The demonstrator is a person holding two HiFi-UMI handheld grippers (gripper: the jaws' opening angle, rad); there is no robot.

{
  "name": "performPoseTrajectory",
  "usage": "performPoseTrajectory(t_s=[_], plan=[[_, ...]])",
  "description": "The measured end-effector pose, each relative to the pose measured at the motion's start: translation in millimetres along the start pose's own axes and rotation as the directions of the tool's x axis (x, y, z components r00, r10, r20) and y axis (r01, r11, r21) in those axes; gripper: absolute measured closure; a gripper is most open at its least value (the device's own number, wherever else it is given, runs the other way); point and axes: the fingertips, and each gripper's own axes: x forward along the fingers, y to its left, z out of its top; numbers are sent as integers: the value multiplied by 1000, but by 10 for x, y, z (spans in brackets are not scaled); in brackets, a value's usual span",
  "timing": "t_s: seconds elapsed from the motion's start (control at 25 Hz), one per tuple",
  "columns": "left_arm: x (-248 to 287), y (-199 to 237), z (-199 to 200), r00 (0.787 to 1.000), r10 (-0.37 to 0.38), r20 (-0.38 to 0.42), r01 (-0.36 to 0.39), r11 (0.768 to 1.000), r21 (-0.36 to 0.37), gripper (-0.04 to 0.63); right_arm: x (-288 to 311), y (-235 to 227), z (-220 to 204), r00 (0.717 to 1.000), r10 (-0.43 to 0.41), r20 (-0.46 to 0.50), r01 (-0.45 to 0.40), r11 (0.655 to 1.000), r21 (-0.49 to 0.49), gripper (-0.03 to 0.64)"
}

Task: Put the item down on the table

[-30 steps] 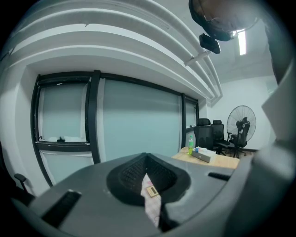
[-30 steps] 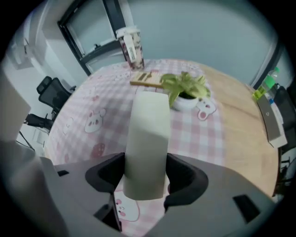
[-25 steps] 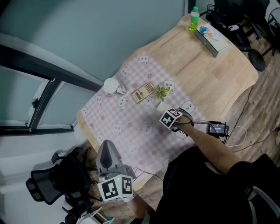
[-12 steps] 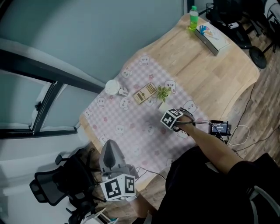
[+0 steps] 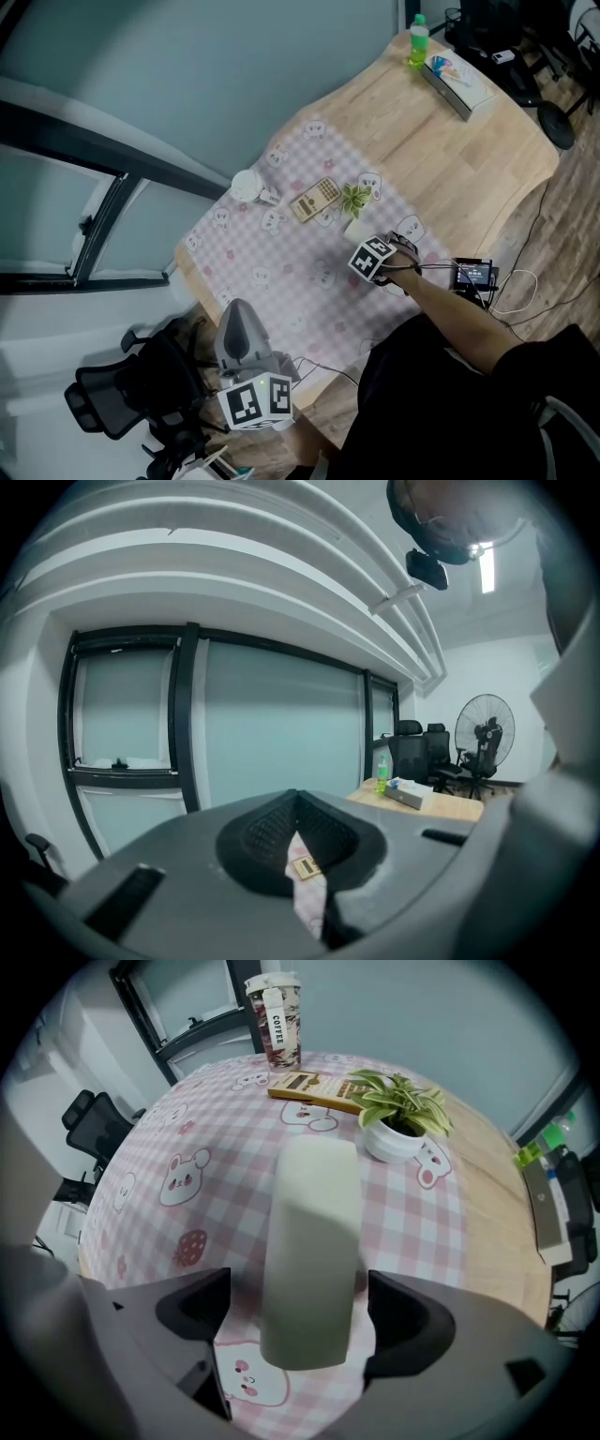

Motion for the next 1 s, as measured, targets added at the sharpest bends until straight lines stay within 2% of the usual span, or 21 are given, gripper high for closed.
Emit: performPoseTrajectory(t_s=[0.12, 0.56, 0.88, 1.0], plan=[[-28, 10, 10, 1000, 2, 5, -2, 1000, -3, 597, 4, -44, -30, 1000, -2, 8, 2, 1000, 28, 179], [-124, 38, 10, 1000, 15, 15, -15, 1000, -8, 597, 13, -26, -115, 999, 6, -47, -7, 1000, -27, 179], [-113, -22, 31, 1000, 12, 20, -12, 1000, 24, 597, -273, -96, 25, 999, 51, 5, -51, 999, 9, 179], [-101, -72, 44, 1000, 0, 20, -1, 1000, 24, 597, -388, -182, 67, 1000, 9, 23, -9, 1000, 12, 183]])
